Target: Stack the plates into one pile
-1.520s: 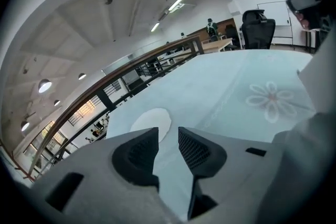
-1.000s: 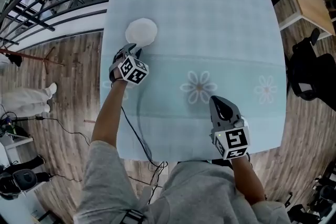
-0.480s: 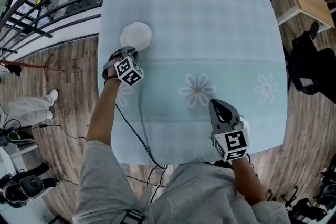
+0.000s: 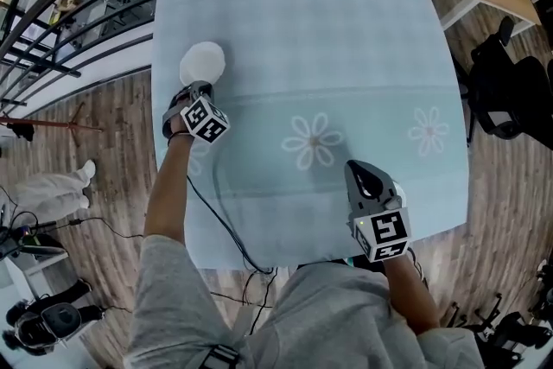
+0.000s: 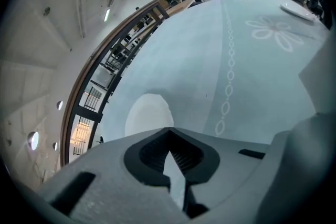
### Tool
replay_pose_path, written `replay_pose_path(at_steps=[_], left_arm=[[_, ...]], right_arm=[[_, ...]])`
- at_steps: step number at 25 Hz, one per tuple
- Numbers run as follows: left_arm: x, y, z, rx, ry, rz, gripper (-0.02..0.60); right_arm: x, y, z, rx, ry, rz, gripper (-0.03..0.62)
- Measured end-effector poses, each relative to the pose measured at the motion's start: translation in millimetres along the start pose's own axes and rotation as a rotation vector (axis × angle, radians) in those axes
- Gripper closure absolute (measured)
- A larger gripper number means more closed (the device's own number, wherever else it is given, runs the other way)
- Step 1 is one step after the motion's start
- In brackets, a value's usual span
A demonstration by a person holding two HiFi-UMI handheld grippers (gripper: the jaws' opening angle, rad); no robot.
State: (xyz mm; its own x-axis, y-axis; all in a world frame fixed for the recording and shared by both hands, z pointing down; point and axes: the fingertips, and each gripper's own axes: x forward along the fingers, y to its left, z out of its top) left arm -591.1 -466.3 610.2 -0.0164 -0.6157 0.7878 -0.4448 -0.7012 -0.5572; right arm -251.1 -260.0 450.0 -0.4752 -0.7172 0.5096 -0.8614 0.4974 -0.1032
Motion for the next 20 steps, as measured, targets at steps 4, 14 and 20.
replay_pose_path(at_steps=[4, 14, 20], left_arm=[[-19.1, 5.5, 12.2, -0.006, -0.009, 0.067, 0.565], [-27.8, -10.5, 23.0, -0.015, 0.031, 0.075, 0.464], [0.8, -4.9, 4.9, -0.040, 0.068, 0.016, 0.451]], right_arm=[[-15.6, -8.1, -0.9, 0.000, -0.020, -0.003, 0.569], [-47.8, -31.0, -33.3, 0.036, 0.006, 0.002, 0.569], [-31.9, -31.7, -35.0, 0.055, 0.024, -0.015, 0.569]])
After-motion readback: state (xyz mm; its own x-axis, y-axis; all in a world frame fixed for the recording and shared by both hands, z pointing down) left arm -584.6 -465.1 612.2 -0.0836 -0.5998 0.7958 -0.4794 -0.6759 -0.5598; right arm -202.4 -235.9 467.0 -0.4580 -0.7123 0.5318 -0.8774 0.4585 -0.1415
